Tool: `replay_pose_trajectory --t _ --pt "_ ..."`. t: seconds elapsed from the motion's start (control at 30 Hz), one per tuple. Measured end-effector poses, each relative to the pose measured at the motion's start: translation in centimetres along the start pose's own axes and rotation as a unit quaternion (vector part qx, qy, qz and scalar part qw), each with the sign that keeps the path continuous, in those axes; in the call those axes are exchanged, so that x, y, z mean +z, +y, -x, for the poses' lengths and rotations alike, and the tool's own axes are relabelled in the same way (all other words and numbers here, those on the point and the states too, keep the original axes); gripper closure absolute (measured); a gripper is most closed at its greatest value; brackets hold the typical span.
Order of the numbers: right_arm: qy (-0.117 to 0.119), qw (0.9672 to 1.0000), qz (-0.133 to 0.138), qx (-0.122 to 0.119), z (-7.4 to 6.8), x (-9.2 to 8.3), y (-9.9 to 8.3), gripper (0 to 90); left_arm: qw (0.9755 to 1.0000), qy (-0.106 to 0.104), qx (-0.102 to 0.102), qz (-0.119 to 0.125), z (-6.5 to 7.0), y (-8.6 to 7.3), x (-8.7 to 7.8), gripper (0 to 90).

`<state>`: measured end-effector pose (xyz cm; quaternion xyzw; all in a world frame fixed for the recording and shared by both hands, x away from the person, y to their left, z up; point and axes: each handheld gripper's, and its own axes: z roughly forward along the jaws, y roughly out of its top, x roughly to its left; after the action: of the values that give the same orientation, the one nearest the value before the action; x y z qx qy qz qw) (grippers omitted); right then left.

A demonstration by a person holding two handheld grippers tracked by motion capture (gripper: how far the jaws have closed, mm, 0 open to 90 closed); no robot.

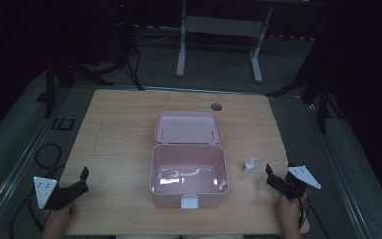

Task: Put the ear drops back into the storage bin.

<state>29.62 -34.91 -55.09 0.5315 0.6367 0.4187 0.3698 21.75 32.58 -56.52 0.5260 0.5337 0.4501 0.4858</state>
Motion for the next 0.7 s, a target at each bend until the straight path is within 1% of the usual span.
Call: replay_pose_trajectory --t 0.33,0.37,0.43,0.5,0.53,0.63,0.67,0.7 --pt "-0.004 1.0 -0.007 0.003 0.0 0.2 0.0 12.3 1.0 0.001 0.0 0.001 0.0 0.0 0.0 0.4" --pt "-0.002 0.9999 -0.017 -0.002 0.0 0.4 0.1 12.3 1.0 0.001 0.0 0.001 0.0 0.0 0.0 0.4" --pt "-0.002 0.9996 -0.026 -0.006 -0.1 0.5 0.2 12.3 1.0 0.001 0.0 0.001 0.0 0.0 0.0 0.4" --pt "0.0 0.9994 -0.03 -0.014 -0.3 0.6 0.3 12.3 1.0 0.002 0.0 0.001 0.0 0.0 0.0 0.4" --pt "0.008 0.9994 -0.033 -0.009 -0.4 0.6 0.5 12.3 1.0 0.001 0.0 0.001 0.0 0.0 0.0 0.4" --pt "0.014 0.9991 -0.038 -0.007 -0.6 0.7 0.8 12.4 1.0 0.002 0.0 0.0 0.0 0.0 0.0 0.4" --pt "0.015 0.9988 -0.043 -0.019 -0.8 0.8 1.0 12.4 1.0 0.002 0.0 0.0 0.0 0.0 0.0 0.4" --pt "0.016 0.9987 -0.044 -0.022 -0.9 0.8 1.1 12.8 1.0 0.001 0.0 0.0 0.0 0.0 0.0 0.4"
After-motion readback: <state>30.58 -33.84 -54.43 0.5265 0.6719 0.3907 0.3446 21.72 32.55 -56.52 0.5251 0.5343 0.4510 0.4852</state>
